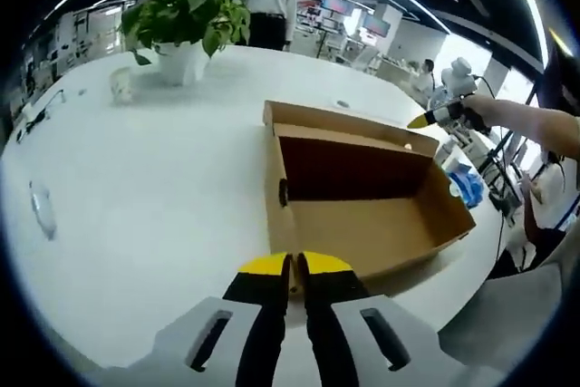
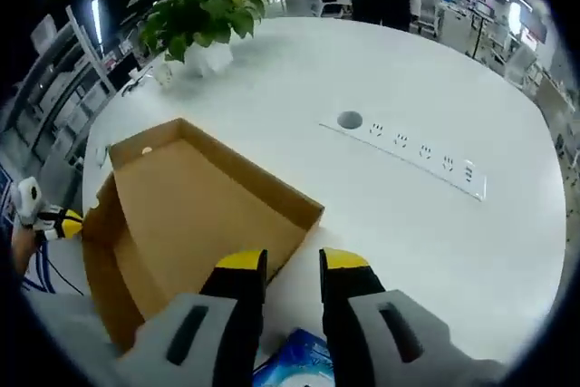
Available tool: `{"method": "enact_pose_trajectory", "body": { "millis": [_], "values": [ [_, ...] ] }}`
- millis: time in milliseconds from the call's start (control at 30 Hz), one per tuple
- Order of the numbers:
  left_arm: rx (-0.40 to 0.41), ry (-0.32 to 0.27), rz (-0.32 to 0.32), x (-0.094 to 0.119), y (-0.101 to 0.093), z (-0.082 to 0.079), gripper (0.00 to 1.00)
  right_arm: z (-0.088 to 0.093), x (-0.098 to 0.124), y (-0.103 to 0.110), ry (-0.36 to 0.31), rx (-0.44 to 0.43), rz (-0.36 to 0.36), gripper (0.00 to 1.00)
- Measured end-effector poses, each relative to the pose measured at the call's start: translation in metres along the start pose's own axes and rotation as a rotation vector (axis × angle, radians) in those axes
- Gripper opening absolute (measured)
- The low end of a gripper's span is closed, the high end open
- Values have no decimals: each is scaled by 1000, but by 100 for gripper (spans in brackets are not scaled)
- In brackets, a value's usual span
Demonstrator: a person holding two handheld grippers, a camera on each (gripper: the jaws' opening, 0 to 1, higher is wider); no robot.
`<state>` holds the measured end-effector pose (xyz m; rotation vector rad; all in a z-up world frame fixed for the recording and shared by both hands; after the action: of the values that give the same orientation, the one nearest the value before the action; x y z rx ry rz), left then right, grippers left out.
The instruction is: Operate the shoe box by opening the lid, removing the specified soft item, and placing it in the target area until the item is outside and the box remains undamaged.
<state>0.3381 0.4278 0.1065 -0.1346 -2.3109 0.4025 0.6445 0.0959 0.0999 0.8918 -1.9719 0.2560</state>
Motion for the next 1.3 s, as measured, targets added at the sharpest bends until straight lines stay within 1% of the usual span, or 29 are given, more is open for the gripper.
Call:
{"method": "enact_pose_trajectory", "body": {
  "millis": [100,133,167,200,233,267,333,400,433,533,700,867,933,1133,1233,1300],
  "values": [
    [1,-4,-5,0,0,1,2,1,-6,-1,-3,-58,12,19],
    [-1,-5,-6,-1,0,1,2,0,-9,1,-11,-116,6,18],
    [-3,-6,-8,-1,0,1,2,0,-10,1,-16,-140,-1,17],
    [-5,-8,-10,-1,0,2,2,0,-12,3,-21,-193,-12,16],
    [-9,-9,-12,-1,0,2,2,1,-14,3,-16,-221,-18,16],
    [-8,-10,-12,-1,0,2,2,1,-17,0,-6,-230,-17,16],
    [-6,-11,-15,-2,-1,1,2,0,-19,-1,-16,-224,-9,14],
    [-9,-10,-17,-2,-1,1,2,1,-22,-1,-11,-242,4,12],
    [-5,-10,-18,-2,-1,1,2,3,-23,-1,1,-269,15,10],
    [1,-9,-17,-2,-1,1,1,6,-24,-3,24,-281,23,7],
    [2,-14,-13,-3,-1,1,1,6,-23,-1,29,-292,30,5],
    [4,-12,-10,-3,-2,1,1,1,-14,3,5,-284,53,2],
    [0,-10,-11,-3,-2,1,1,-2,-9,4,-10,-265,60,2],
    [2,-12,-9,-4,-1,1,1,-6,5,7,-46,-232,68,1],
    [3,-14,-10,-4,-1,1,1,-7,12,9,-63,-229,71,1],
    [10,-17,-10,-4,-1,1,1,-9,18,10,-85,-224,73,1]
  ]
}}
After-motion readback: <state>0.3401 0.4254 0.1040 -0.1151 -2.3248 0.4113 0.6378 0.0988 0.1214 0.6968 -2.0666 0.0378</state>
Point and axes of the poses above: the point that each gripper's makers call its tool centre point, and the gripper's own axes: x roughly backward along the fingers, y roughly to its left, z roughly out of its underside, the point moved 9 cm from there along x, roughly backward along the fingers, and after that the axes turned 5 degrees about x, right-handed, at the moved point
